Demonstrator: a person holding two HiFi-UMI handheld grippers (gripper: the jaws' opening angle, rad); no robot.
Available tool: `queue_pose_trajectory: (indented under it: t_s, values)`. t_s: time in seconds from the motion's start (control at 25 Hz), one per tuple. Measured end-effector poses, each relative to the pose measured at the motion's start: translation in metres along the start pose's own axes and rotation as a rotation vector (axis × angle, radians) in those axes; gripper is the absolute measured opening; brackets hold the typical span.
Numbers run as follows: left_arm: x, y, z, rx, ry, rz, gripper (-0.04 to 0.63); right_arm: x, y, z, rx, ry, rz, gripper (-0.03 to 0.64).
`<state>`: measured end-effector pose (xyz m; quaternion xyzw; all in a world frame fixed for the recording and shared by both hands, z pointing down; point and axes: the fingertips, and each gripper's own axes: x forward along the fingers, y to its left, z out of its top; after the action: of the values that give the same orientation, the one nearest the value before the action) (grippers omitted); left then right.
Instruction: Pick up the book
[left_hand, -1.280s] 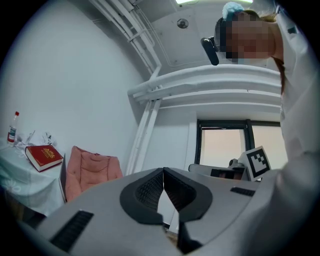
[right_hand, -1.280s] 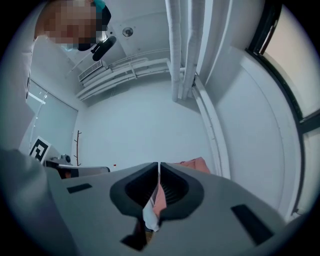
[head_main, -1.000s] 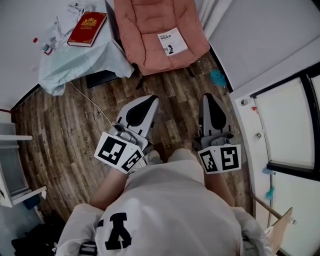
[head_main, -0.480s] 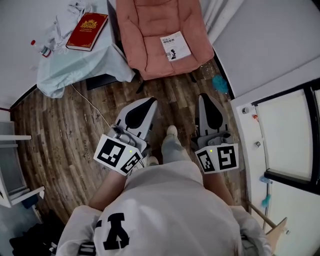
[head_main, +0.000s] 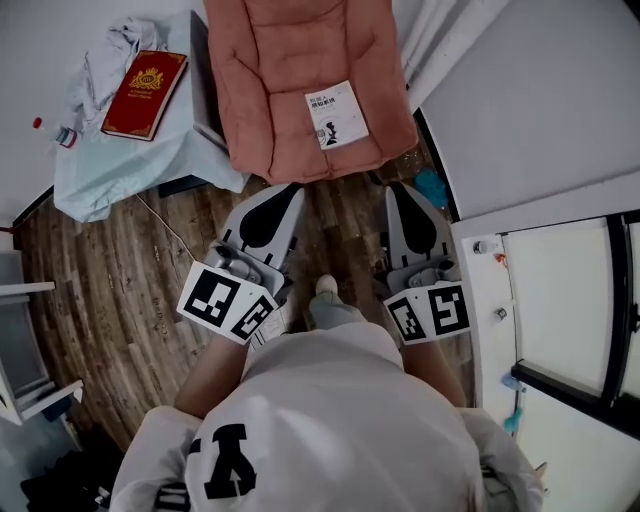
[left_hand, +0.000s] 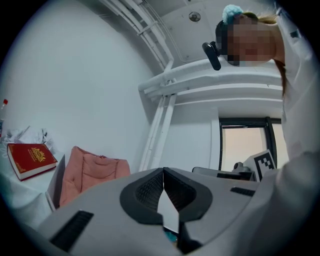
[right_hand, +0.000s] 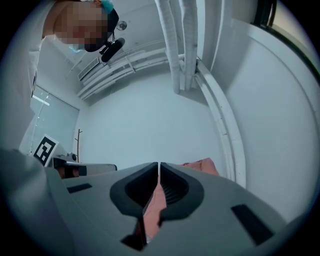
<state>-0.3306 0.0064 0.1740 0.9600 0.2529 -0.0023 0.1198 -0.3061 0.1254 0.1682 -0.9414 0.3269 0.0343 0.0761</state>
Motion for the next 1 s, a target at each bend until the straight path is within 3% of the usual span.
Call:
queue_pose_trajectory:
  t_s: [0.52,1.0]
  values:
    - [0.102,0.026,0.003,0.025,0.006,0.050,0.005,0.073,-0.105,0.003,0.042,-0.004,0.013,0.035]
    - [0.117,0.044,0.001,0.005,0.016,0.067,0.005,0.090,-0.105,-0.003,0.037,0.015,0.035,0.035]
